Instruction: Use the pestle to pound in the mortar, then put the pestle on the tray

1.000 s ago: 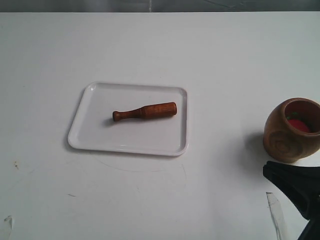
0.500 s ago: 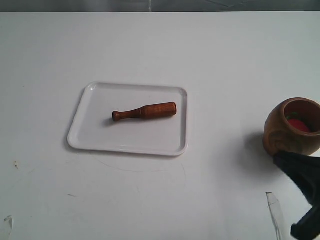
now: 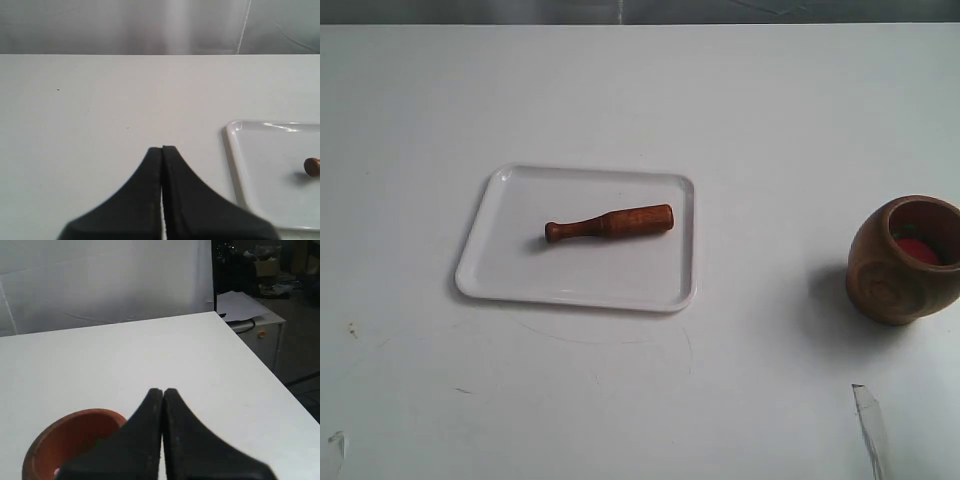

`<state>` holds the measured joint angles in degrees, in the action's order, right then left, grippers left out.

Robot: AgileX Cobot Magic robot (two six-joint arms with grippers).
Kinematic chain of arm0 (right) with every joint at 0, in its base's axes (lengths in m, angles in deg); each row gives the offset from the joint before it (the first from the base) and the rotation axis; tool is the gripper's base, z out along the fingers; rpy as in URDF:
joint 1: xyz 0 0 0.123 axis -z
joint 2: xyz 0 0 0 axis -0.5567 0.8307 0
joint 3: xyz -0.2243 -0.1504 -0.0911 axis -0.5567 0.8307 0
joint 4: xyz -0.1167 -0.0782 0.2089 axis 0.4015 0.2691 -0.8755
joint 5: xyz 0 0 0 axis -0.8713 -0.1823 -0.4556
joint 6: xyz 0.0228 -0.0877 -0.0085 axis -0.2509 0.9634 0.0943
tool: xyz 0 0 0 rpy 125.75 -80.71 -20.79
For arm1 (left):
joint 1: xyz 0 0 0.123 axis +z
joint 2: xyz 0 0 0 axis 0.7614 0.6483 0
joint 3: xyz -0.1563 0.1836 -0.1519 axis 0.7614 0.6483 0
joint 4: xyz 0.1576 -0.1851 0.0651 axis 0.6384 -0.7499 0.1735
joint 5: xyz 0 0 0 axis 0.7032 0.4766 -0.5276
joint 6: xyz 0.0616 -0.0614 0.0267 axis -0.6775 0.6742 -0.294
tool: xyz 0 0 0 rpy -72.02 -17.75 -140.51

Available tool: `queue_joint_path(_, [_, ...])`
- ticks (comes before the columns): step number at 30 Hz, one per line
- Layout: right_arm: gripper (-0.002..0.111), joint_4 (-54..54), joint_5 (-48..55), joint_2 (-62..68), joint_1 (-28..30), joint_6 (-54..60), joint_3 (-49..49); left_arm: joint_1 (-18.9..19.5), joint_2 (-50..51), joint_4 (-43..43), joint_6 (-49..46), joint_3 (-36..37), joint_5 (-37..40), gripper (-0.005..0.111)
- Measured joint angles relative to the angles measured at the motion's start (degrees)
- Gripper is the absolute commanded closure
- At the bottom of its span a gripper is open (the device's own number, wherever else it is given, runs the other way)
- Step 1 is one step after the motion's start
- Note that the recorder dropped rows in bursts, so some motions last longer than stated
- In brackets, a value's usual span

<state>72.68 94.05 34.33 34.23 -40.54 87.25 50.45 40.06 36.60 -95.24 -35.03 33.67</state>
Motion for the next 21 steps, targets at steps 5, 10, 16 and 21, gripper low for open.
queue_joint_path(5, [0.108, 0.00, 3.05, -2.93, -4.02, 5.40, 0.00, 0.00, 0.00, 0.00, 0.00, 0.00, 0.00, 0.107])
queue_joint_path(10, [0.108, 0.00, 6.74, -6.92, -7.81, 7.79, 0.00, 0.00, 0.00, 0.00, 0.00, 0.00, 0.00, 0.107])
queue_joint_path(16, [0.108, -0.15, 10.24, -7.57, -8.29, 7.53, 0.00, 0.00, 0.00, 0.00, 0.00, 0.00, 0.00, 0.107])
queue_joint_path(21, [0.108, -0.15, 11.05, -7.57, -8.29, 7.53, 0.00, 0.00, 0.00, 0.00, 0.00, 0.00, 0.00, 0.107])
